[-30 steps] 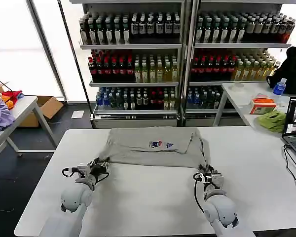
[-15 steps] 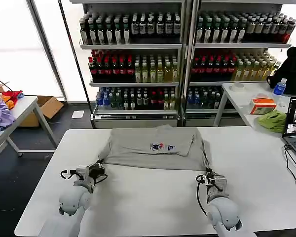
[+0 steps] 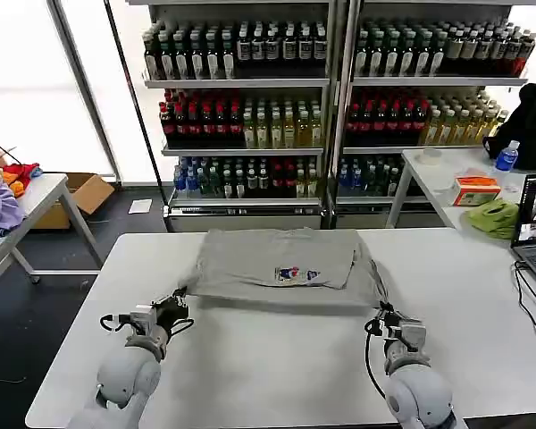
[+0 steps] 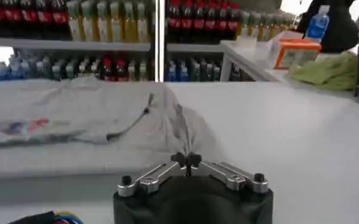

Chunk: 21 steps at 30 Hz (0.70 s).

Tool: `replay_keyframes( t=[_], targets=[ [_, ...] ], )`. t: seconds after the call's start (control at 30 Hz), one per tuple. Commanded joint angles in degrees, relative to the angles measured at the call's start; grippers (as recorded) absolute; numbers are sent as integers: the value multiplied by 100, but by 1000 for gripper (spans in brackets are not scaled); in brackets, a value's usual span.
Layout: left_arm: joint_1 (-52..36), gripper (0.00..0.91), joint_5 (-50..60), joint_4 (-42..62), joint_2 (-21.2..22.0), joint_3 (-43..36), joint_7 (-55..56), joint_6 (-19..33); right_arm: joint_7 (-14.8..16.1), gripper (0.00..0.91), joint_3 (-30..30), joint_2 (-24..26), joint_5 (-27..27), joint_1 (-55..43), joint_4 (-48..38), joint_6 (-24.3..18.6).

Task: Fold and organize the clothes.

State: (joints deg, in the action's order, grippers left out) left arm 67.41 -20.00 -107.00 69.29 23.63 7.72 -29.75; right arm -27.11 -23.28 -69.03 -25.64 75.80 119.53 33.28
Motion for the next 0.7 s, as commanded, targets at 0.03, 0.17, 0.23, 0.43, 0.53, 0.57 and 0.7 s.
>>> replay_keyframes(
  t=[0.03, 0.17, 0.23, 0.43, 0.53, 0.57, 0.7],
  targets=[
    [1687, 10, 12, -2015, -71, 320, 31, 51, -46, 0, -251, 14, 29, 960, 1113, -19],
    [2245, 10, 73, -2433, -4, 327, 66, 105, -127, 0, -302, 52, 91, 1405, 1364, -17],
    [2483, 10, 174, -2636, -1, 297, 94, 163, -150, 0, -319, 102, 255, 1650, 1482, -18],
    [3072, 10, 332, -2839, -124, 315, 189, 143, -333, 0, -436, 484, 308, 2164, 1666, -28],
    [3412, 10, 386, -2824, -116, 299, 181, 169, -451, 0, -470, 795, 287, 2538, 1734, -117],
    [3480, 10, 402, -2804, -106, 287, 179, 196, -513, 0, -465, 866, 286, 2630, 1737, -143],
    [3583, 10, 525, -2679, -20, 291, 183, 286, -621, 0, -487, 933, 324, 2830, 1695, -204]
  ],
)
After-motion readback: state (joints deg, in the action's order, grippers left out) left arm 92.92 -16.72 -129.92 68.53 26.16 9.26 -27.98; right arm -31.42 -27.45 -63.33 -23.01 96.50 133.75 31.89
